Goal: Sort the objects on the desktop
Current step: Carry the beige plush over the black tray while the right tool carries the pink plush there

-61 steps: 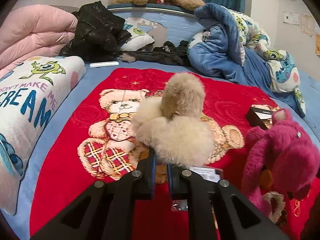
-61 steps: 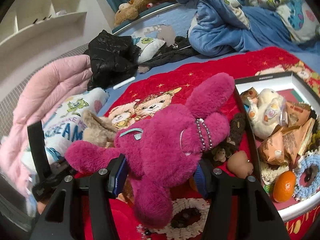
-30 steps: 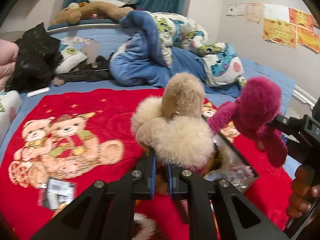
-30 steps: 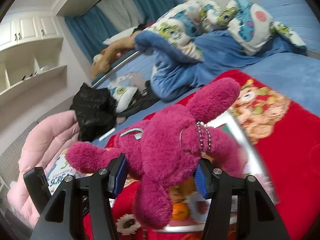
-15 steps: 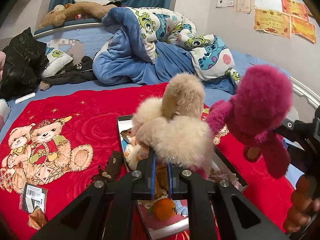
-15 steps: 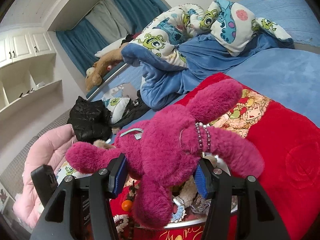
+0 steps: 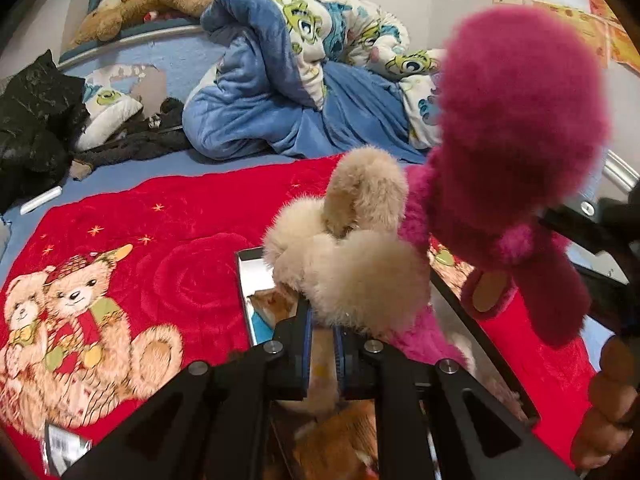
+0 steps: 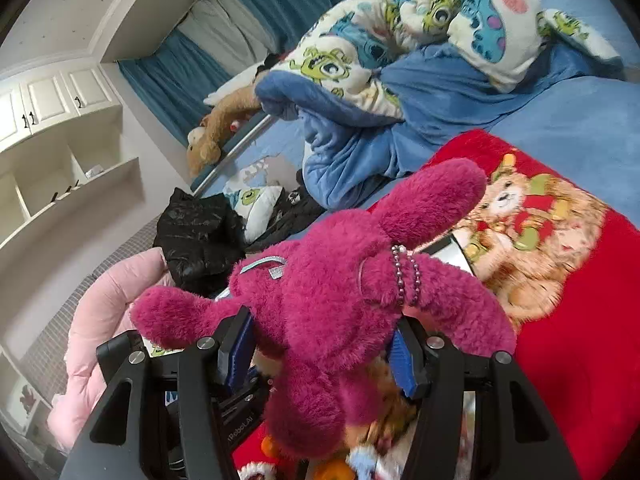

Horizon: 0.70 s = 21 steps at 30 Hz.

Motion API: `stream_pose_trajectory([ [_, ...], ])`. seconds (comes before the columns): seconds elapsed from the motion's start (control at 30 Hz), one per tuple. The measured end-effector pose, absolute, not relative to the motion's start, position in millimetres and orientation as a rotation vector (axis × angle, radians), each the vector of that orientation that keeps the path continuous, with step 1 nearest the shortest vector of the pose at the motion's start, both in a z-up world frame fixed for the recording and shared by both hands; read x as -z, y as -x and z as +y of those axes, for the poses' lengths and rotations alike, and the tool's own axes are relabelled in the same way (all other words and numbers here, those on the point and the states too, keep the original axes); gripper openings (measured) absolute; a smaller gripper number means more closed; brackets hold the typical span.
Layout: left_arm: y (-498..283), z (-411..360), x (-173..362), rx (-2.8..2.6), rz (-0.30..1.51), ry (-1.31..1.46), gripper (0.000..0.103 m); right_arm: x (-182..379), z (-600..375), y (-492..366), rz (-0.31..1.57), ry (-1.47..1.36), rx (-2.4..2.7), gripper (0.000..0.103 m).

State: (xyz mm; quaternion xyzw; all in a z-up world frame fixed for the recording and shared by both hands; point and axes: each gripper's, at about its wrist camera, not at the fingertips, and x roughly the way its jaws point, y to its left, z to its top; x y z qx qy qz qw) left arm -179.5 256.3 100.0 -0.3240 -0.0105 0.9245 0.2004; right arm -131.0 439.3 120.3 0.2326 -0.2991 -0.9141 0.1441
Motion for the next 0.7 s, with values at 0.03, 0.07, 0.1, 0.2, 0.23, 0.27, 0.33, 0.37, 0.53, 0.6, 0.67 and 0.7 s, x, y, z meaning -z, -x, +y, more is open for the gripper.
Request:
stream_pose_trajectory([
  [0.03, 185.9, 258.1, -97.4, -2.580, -0.032, 0.915, 0.010, -119.8, 439.9, 141.4, -0.853, -0.691, 2.641, 0.055],
  [0.07, 194.4, 260.7, -92.7, -2.580, -0.027, 0.924, 0.010, -120.3, 439.4, 152.9, -0.822, -0.704, 2.655, 0.055],
  [0.1, 198.8, 262.6, -90.0, -2.581, -0.021, 0.927, 0.010, -121.2, 438.7, 162.3, -0.778, -0.703, 2.674, 0.055],
  [0.2, 220.3, 271.0, -76.6, -2.587, 0.008, 0.957, 0.010, -113.8, 441.6, 177.5, -0.708, -0.692, 2.705, 0.055],
  [0.23, 228.6, 274.7, -71.8, -2.580, 0.024, 0.977, 0.010, -109.2, 444.5, 183.1, -0.716, -0.700, 2.702, 0.055],
  [0.27, 233.3, 277.1, -68.9, -2.581, 0.041, 0.988, 0.010, -102.3, 448.3, 191.5, -0.731, -0.724, 2.703, 0.055],
  [0.33, 240.6, 280.5, -62.7, -2.598, 0.083, 0.999, 0.010, -89.6, 452.7, 208.7, -0.731, -0.791, 2.707, 0.055],
  [0.37, 242.7, 280.9, -59.7, -2.599, 0.096, 1.006, 0.010, -82.0, 453.5, 218.8, -0.733, -0.849, 2.699, 0.055],
  [0.53, 254.4, 273.7, -47.8, -2.607, 0.107, 1.059, 0.011, -57.8, 440.0, 255.8, -0.653, -1.091, 2.631, 0.056],
  [0.6, 258.6, 271.1, -43.9, -2.609, 0.098, 1.062, 0.011, -53.2, 432.7, 265.9, -0.617, -1.155, 2.612, 0.056],
  [0.67, 261.8, 271.9, -39.2, -2.613, 0.098, 1.058, 0.012, -48.1, 430.0, 273.7, -0.594, -1.205, 2.611, 0.056],
  [0.7, 263.3, 272.8, -36.2, -2.619, 0.109, 1.052, 0.013, -44.1, 429.1, 276.9, -0.575, -1.235, 2.614, 0.056],
])
